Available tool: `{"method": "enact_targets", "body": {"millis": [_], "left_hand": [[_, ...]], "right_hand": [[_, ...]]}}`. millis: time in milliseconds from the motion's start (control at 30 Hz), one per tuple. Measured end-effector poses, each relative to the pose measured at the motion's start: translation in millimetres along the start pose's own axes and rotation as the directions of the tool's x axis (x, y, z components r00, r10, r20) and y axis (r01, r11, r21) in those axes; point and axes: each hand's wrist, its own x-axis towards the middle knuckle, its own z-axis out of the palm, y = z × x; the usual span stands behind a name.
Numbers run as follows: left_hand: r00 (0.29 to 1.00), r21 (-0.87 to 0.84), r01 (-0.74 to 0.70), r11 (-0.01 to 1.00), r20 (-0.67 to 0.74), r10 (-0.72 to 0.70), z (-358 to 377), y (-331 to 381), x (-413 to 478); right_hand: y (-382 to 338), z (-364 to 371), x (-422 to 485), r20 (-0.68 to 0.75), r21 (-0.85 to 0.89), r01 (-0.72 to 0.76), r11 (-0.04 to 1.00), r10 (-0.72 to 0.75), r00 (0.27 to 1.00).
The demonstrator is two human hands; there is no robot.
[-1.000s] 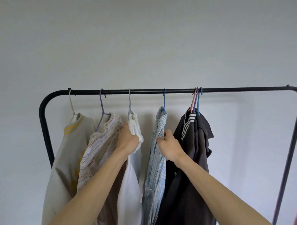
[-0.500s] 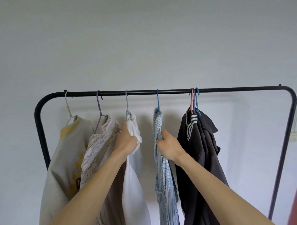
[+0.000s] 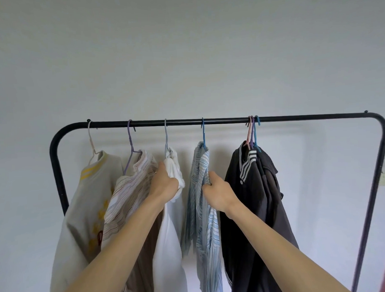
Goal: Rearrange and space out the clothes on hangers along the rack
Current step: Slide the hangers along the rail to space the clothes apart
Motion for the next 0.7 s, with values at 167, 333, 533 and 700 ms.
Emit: {"method": "enact_targets", "body": {"millis": [167,333,533,700], "left_hand": [[1.0,-0.004,0.004,1.0,-0.012,-0.004,-2.8,-0.2,-3.4],[1.0,0.014,0.017,1.0,-0.005,-0.017,-2.4,3.6,-6.5],[0.988,0.259,-0.024,0.966,-0.141,0.062,1.4,4.2,-13.8],[0.863,0.561,-0.27,0.783,-0.22,0.455,26.9,27.3,-18.2]], "right_hand": [[-0.8,0.3,-0.6,0.017,-0.003,0.019,1.0,-0.019,1.0],[-2.4,0.7,-0.7,0.014,-0.013,0.025,1.0,-0.025,1.0],[-1.6,-9.5,-11.4,-0.017,-0.19,0.061,0.98,-0.066,0.998],[14.9,-54.6,-23.3,-0.404,-0.385,0.094,0.918,-0.259,0.877]]}}
